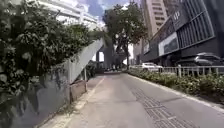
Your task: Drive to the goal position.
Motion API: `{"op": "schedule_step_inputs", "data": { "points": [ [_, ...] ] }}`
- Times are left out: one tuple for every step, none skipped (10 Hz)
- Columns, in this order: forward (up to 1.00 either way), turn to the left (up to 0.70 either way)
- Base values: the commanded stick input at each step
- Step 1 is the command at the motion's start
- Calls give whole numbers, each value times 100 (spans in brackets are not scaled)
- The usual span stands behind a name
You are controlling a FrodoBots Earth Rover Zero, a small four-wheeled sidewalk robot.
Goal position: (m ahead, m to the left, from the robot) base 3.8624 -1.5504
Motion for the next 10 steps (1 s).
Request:
{"op": "schedule_step_inputs", "data": {
  "points": [
    [70, -14],
    [70, -14],
    [70, -8],
    [70, -1],
    [70, 0],
    [70, 0],
    [70, 0],
    [70, 0],
    [70, 0],
    [70, 0]
  ]
}}
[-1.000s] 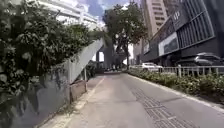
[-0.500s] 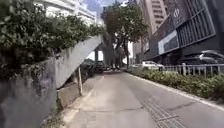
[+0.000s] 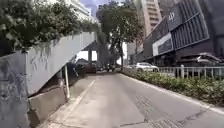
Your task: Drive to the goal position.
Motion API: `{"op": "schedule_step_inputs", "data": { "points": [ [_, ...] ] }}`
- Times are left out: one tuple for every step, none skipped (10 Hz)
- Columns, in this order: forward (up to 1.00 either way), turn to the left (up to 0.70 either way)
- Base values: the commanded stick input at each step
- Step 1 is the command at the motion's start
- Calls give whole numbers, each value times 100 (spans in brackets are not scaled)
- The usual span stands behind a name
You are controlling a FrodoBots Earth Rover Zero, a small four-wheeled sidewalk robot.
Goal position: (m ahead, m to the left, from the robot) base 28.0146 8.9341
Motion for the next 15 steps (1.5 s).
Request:
{"op": "schedule_step_inputs", "data": {
  "points": [
    [70, 0],
    [70, 0],
    [70, 0],
    [70, 0],
    [70, 2],
    [70, 12],
    [70, 14],
    [70, 14],
    [70, 14],
    [70, 14],
    [70, 14],
    [70, 14],
    [70, 14],
    [70, 14],
    [70, 14]
  ]
}}
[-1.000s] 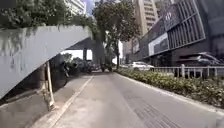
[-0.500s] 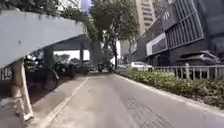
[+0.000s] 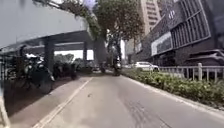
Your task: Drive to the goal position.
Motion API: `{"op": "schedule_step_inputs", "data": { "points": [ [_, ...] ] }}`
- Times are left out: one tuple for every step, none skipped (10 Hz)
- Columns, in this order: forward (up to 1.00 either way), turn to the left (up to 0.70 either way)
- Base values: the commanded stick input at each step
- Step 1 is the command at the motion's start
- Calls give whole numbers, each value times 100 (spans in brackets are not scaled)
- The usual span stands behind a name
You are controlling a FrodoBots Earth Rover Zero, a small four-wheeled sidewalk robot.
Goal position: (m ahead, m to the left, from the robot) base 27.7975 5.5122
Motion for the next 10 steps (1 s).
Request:
{"op": "schedule_step_inputs", "data": {
  "points": [
    [70, 14],
    [69, 15],
    [58, 20],
    [47, 26],
    [45, 27],
    [45, 27],
    [45, 27],
    [45, 27],
    [45, 27],
    [45, 14]
  ]
}}
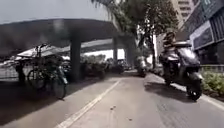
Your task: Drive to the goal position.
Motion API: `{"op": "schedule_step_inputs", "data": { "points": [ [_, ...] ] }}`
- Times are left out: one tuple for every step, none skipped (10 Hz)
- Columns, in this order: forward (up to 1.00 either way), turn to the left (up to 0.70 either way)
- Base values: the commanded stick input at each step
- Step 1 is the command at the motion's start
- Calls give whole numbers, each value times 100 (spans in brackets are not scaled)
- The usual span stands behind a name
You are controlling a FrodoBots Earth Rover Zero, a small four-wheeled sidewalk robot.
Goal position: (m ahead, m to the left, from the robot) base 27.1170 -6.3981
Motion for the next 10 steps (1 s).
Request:
{"op": "schedule_step_inputs", "data": {
  "points": [
    [45, 0],
    [45, 0],
    [45, 0],
    [45, 0],
    [45, 0],
    [45, 0],
    [45, -27],
    [45, -27],
    [45, -27],
    [45, -27]
  ]
}}
